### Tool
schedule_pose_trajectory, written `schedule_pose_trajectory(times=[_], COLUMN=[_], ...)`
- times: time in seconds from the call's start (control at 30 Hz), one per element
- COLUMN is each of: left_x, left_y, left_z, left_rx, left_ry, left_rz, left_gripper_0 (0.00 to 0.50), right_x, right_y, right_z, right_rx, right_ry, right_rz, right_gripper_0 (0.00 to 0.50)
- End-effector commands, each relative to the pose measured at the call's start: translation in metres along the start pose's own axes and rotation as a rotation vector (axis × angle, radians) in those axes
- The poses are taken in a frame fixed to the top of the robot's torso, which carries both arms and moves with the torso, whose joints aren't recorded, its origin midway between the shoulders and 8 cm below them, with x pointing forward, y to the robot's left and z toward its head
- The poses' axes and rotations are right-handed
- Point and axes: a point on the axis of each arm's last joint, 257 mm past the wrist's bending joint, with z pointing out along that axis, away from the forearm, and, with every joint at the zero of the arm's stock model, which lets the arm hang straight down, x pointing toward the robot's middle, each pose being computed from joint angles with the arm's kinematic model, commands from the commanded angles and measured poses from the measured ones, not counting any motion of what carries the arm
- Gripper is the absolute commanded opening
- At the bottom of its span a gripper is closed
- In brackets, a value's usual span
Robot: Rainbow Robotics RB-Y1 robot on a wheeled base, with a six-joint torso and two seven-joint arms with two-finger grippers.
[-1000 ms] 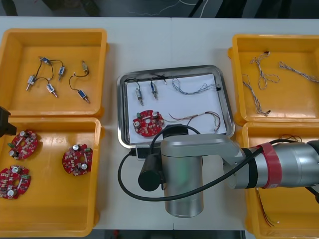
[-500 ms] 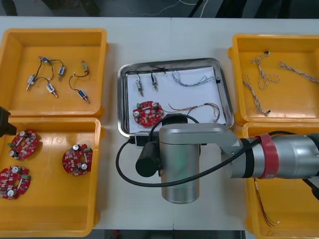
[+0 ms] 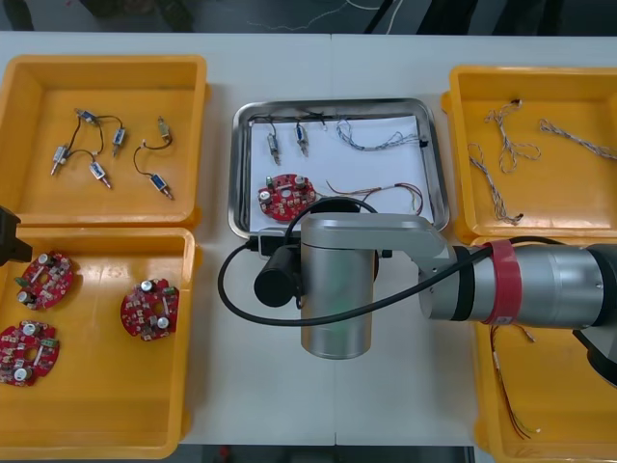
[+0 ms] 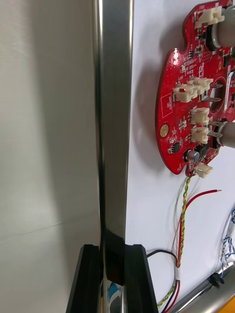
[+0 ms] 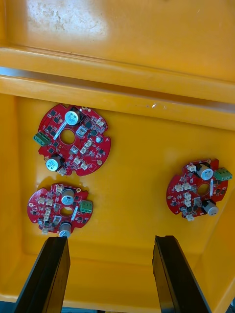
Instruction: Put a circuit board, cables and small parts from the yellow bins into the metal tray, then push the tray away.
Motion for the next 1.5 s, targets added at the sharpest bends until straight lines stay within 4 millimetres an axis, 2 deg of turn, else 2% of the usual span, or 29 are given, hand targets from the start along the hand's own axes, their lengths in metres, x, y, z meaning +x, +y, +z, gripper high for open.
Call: schedule_pose_trajectory(times=[0.03, 0.7, 0.97, 1.5], left_x=[-0.003, -0.003, -0.003, -0.003], left_y=[0.002, 0.002, 0.002, 0.002], left_z=[-0.007, -0.007, -0.007, -0.007], left_rx=[-0.003, -0.003, -0.003, -0.003], left_ry=[-0.032, -0.032, -0.032, -0.032], left_rz=[0.07, 0.07, 0.07, 0.07], left_gripper_0=[0.5, 0.5, 0.5, 0.5], right_x=[-0.027, -0.036, -0.036, -0.04], right_y=[-0.042, -0.091, -0.104, -0.135], right_z=[-0.013, 0.008, 0.008, 0.022], right_rx=[0.07, 0.141, 0.097, 0.138], right_ry=[-0.057, -0.077, -0.083, -0.114], right_rz=[-0.02, -0.035, 0.012, 0.001], right_gripper_0=[0.0, 0.0, 0.0, 0.0])
